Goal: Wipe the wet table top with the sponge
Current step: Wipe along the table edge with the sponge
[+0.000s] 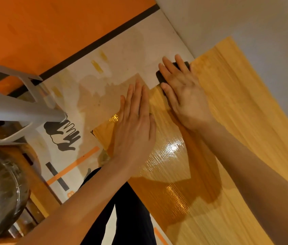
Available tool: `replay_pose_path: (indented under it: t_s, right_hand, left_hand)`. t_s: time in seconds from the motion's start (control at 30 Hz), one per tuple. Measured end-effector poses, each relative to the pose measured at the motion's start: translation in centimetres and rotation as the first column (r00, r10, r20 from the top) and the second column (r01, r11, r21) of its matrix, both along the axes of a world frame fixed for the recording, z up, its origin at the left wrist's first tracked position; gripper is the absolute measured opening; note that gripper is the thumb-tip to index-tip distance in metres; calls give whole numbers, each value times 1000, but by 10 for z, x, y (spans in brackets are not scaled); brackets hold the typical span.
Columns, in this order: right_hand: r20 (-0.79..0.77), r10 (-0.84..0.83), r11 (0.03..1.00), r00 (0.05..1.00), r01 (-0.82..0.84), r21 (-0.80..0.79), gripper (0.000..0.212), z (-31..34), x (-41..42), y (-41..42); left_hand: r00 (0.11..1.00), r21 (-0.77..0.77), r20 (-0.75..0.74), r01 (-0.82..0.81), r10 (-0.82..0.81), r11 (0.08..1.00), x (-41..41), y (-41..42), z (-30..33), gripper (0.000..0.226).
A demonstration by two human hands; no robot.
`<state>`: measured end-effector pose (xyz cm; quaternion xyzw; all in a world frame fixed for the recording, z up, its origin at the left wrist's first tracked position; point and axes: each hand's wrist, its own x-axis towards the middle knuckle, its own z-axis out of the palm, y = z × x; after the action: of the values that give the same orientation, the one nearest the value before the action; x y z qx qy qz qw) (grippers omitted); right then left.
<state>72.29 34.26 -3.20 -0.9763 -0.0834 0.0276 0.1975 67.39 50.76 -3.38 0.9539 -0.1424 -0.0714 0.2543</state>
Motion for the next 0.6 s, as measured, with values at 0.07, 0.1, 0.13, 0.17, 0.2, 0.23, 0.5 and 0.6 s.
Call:
replay_pose_path:
  t_s: [0.07,0.1,0.13,0.17,0.2,0.23,0.5,0.6]
  right_hand:
    - [10,22,1000,1000,-22,13,46,1,-14,-7]
    - [22,21,1000,1000,-22,22,46,4,-30,-11]
    - [28,21,999,999,-22,37,45,6,-50,-14]
    - [23,29,998,999,-31,50,45,8,-69,-16]
    - [16,52,997,999,-52,55,45,9,-84,-17]
    - [16,88,995,996,-89,54,46,10,-91,-20]
    - [67,-139,990,988,138,22,34,-1,36,-27]
    - [96,-90,994,991,96,-52,36,-2,44,-9]
  left_hand:
    - [1000,29,10,14,-15,999,5,-6,-3,63]
    - [1000,54,23,19,-20,998,5,-8,-5,62]
    - [999,81,42,21,-24,996,4,-9,-6,62]
    - [998,105,60,20,-27,994,2,-8,-8,62]
    - [997,119,70,19,-28,993,0,-9,-9,61]
    - [997,129,76,19,-28,992,0,-9,-10,61]
    - [997,167,77,17,-30,986,3,-13,-10,63]
    - [997,171,76,13,-27,985,3,-14,-10,63]
